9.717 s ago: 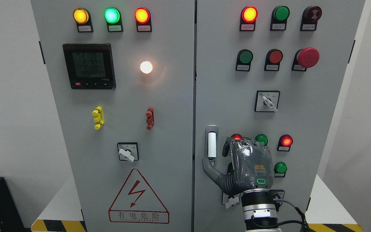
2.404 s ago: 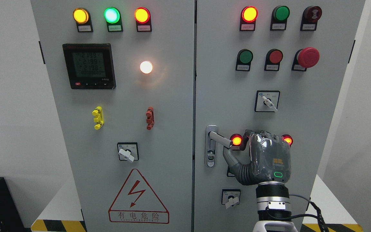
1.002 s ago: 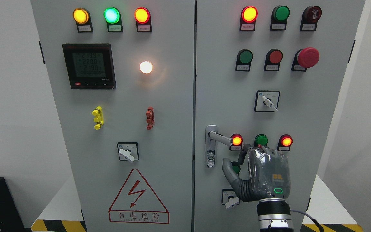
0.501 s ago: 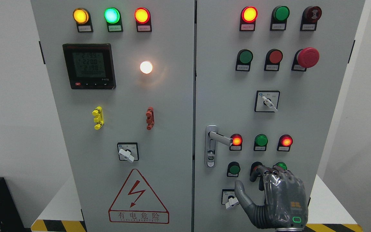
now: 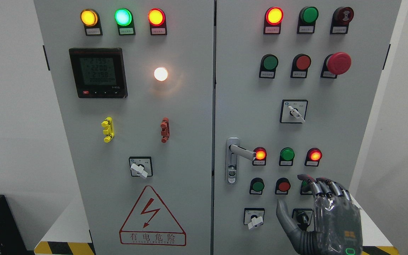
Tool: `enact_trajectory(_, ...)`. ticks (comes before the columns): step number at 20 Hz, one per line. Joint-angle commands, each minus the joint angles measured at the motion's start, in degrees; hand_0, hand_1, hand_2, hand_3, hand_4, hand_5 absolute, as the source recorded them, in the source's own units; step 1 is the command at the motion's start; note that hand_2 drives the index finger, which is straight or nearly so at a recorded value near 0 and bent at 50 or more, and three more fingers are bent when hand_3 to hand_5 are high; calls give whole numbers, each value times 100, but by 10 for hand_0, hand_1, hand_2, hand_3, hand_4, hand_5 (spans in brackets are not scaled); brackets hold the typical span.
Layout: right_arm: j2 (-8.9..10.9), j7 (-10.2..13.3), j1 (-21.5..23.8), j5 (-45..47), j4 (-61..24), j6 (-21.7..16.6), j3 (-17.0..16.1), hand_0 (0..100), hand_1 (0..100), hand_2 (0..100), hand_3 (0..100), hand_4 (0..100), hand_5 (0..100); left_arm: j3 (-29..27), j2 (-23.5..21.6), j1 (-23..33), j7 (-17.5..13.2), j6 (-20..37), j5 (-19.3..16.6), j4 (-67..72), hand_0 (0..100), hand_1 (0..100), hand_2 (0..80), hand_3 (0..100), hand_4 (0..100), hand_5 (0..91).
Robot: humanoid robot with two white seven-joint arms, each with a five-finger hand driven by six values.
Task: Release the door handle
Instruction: 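Withdraw the open right hand down and away from the handle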
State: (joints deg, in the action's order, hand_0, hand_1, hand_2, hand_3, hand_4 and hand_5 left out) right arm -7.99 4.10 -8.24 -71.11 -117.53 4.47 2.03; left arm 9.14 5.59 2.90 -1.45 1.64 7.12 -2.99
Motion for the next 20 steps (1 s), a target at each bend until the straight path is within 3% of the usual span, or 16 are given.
enact_trajectory(1,17,12,-28,361,-218,-78,-256,355,204,0,0,0,0,0,3,0,-5,-5,0,0,0,0,43,105,3,0)
enact_trajectory(13,0,21,-476,449,-218,-78,-458,363,191,0,0,0,0,0,3,0,-4,-5,0,0,0,0,43,105,3,0)
enact_trajectory(20,0,21,-485,449,-218,-78,-458,374,196,0,0,0,0,0,-5,0,-5,-5,0,0,0,0,43,105,2,0)
